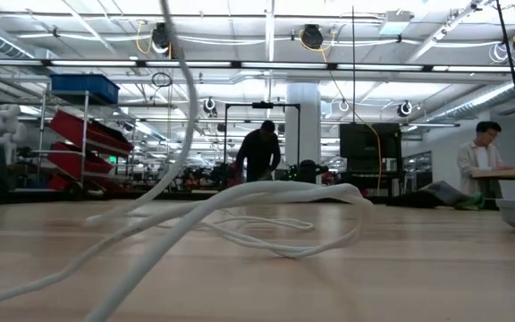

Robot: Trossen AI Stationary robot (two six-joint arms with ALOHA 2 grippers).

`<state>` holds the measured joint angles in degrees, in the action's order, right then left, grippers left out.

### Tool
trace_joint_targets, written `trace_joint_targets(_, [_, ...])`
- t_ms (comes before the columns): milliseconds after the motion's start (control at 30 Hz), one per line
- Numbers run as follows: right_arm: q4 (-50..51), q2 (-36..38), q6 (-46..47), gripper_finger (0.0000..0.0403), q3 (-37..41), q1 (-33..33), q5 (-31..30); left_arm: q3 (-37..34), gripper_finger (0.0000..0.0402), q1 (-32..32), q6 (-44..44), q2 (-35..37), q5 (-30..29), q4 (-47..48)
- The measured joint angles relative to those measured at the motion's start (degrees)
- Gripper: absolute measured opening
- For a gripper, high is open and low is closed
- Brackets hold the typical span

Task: Coil cords
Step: Coil the white cable wire onto the spool

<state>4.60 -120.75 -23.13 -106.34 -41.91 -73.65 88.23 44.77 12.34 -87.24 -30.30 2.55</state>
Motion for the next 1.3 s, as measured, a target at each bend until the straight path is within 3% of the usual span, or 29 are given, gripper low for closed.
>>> trace_joint_targets(167, [0.0, 0.0, 1.3, 0.0098, 0.0, 2.2, 0.5, 0.0, 0.0002, 0.0, 0.0, 0.0, 0.0, 0.1])
trace_joint_targets(400, [0.3, 0.0, 0.1, 0.0008, 0.0, 1.4, 0.1, 0.0, 0.0002, 0.0, 0.0, 0.0, 0.0, 0.9])
trace_joint_targets(567, [0.9, 1.0, 0.0, 0.0002, 0.0, -1.4, -1.2, 0.0, 0.0002, 0.2, 0.0, 0.0, 0.0, 3.7])
trace_joint_targets(1000, [2.5, 1.2, 3.8, 0.0004, 0.0, -5.6, 1.9, 0.0, 0.0002, 2.5, -3.0, 1.1, 0.0, 7.6])
trace_joint_targets(1300, [5.7, 1.2, 8.9, 0.0073, 0.0, -4.5, 5.3, 0.0, 0.0002, 3.6, -3.0, 1.1, 0.1, 7.4])
